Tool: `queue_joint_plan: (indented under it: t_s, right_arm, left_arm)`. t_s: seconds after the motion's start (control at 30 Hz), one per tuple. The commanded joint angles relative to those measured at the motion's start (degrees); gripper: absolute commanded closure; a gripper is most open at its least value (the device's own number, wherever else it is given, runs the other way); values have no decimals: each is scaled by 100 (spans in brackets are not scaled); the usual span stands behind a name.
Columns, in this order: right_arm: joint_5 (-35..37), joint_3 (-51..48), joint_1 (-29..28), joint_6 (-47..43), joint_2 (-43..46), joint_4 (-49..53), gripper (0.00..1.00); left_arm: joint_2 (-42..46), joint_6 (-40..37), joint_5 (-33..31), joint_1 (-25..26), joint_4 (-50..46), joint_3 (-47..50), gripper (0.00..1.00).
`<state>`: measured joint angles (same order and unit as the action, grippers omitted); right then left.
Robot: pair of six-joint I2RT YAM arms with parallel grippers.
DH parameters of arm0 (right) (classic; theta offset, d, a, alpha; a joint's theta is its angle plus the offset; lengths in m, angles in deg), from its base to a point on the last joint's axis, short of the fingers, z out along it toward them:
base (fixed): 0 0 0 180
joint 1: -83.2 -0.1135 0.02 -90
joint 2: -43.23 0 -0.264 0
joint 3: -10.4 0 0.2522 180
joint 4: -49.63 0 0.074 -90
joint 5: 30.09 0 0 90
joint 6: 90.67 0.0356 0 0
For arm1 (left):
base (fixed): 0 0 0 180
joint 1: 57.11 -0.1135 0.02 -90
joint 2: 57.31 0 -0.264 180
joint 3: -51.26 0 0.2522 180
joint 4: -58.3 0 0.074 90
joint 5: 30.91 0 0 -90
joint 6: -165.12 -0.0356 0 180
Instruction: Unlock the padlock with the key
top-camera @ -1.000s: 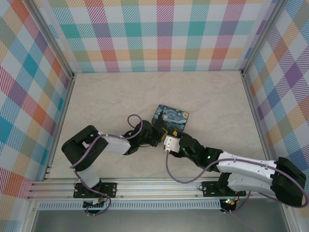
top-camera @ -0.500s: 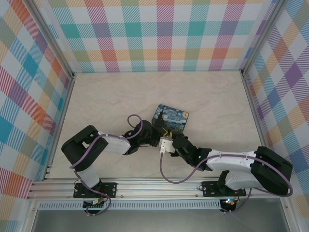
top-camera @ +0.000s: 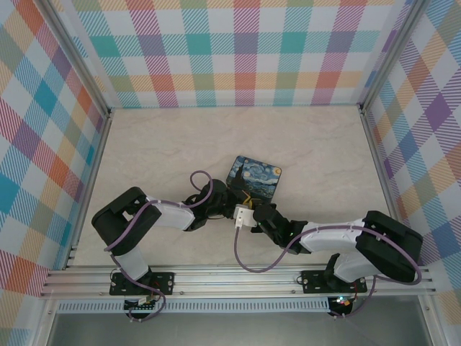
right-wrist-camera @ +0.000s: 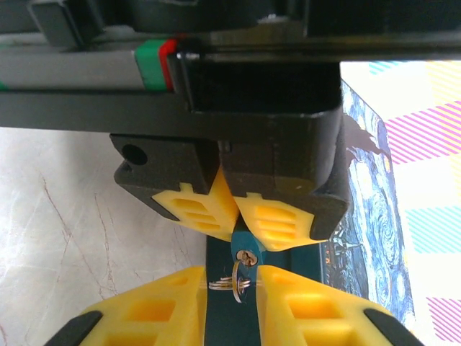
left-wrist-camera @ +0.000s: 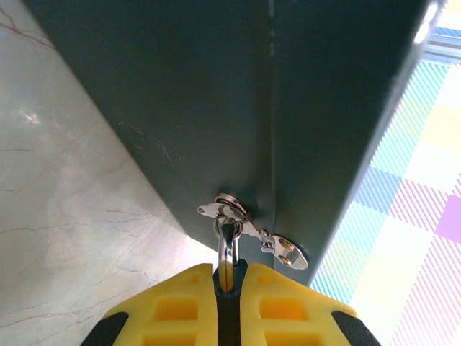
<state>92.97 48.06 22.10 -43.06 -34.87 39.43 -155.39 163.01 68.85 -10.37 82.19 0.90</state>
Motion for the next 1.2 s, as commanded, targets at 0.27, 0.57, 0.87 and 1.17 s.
queue_joint_plan:
  t_s: [0.27, 0.57, 0.87, 1.17]
  right_arm:
    - [266, 153, 119, 296, -298, -99, 83]
    - [168, 242, 131, 432, -329, -204, 84]
    - [0, 229, 128, 468, -249, -335, 83]
    - [-86, 200, 168, 890, -160, -456, 100]
  left_arm:
    - [255, 105, -10, -4, 271, 10, 100]
    - [246, 108, 8, -5, 267, -2, 100]
    - [216, 116, 25, -3, 268, -9, 100]
    - [195, 122, 52, -7, 259, -32, 100]
